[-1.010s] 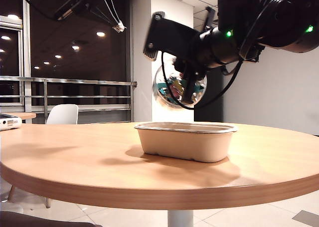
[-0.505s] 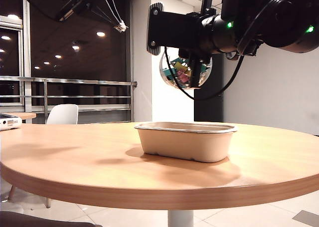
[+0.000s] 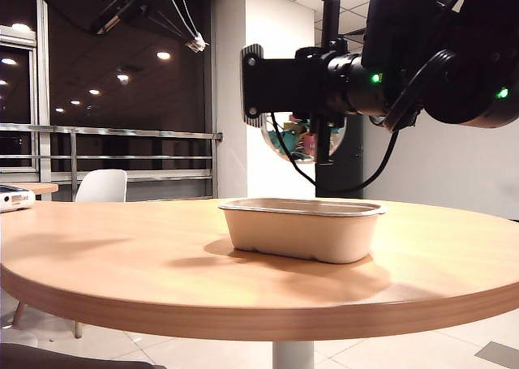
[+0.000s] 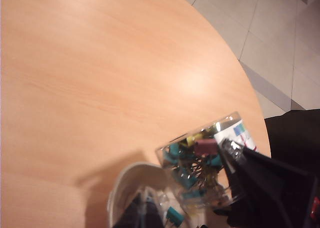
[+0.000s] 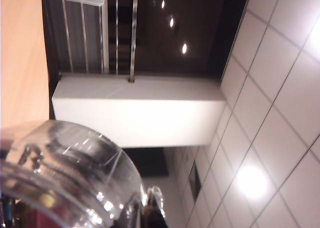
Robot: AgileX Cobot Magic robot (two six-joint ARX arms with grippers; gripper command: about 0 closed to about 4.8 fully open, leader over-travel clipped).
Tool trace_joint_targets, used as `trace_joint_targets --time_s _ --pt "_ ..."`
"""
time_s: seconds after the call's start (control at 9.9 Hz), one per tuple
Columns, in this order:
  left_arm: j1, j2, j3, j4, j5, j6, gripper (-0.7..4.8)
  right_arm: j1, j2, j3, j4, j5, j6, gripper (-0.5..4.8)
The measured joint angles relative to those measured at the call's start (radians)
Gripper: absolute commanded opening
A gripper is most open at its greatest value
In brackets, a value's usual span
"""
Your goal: Pick up the box filled with clips, pour some clips from it into the rectangular paper box, and then put the clip box back on the table.
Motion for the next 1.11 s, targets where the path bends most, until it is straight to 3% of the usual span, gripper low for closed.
trace_joint_targets --time_s 0.61,1.11 --pt "0.000 0.000 0.000 0.001 0.000 0.000 -0.06 0.013 0.025 0.000 0.010 -0.032 -0.031 -0.06" --pt "0.000 0.000 0.000 0.005 0.000 0.000 -0.06 0.013 0.050 -0.001 0.002 0.031 -0.005 -0.05"
